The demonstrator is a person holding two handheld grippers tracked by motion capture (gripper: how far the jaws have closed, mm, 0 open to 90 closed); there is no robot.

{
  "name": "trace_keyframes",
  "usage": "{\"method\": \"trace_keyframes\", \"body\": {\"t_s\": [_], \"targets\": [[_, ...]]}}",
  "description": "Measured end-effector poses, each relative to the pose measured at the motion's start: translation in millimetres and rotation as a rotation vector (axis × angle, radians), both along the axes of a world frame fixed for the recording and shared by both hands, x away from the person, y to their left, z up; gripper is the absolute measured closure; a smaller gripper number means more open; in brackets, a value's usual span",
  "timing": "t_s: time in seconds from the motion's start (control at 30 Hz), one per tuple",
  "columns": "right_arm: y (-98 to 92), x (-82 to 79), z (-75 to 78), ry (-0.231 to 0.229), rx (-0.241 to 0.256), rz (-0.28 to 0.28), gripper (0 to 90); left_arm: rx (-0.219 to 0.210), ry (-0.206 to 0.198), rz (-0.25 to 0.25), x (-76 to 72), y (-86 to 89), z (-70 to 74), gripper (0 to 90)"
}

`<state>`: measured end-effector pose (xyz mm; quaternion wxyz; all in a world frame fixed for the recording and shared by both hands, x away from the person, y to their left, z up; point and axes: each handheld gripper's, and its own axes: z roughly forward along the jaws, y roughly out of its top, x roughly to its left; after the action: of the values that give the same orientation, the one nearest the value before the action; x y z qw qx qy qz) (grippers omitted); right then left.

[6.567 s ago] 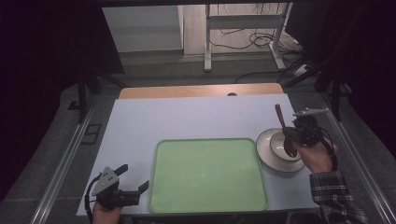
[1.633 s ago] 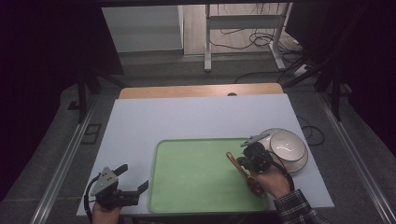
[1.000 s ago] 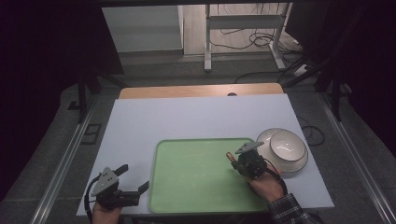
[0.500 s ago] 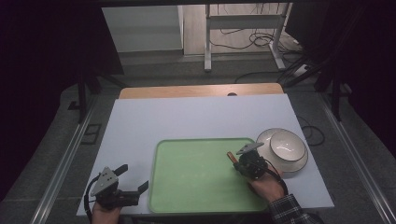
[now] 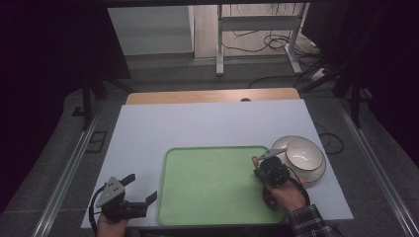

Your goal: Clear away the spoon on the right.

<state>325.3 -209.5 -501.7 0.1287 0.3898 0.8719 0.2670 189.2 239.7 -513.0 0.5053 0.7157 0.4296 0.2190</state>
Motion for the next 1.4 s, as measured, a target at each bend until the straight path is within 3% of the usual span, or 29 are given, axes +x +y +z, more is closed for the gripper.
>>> {"method": "trace_keyframes", "body": {"t_s": [0.37, 0.73, 1.4], "targets": [[-9.4, 3.6, 0.0, 0.0, 0.005, -0.031, 90.0, 0.0, 0.0, 0.001, 0.1, 0.0, 0.1, 0.0], [-9.0, 3.2, 0.4, -0.006, 0.01, -0.025, 89.6, -0.001, 0.001, 0.001, 0.0, 0.2, 0.1, 0.0], [-7.3, -1.7, 6.9, -0.033, 0.034, -0.004, 79.1, -0.006, 0.009, -0.005, 0.2, 0.2, 0.1, 0.1]]}}
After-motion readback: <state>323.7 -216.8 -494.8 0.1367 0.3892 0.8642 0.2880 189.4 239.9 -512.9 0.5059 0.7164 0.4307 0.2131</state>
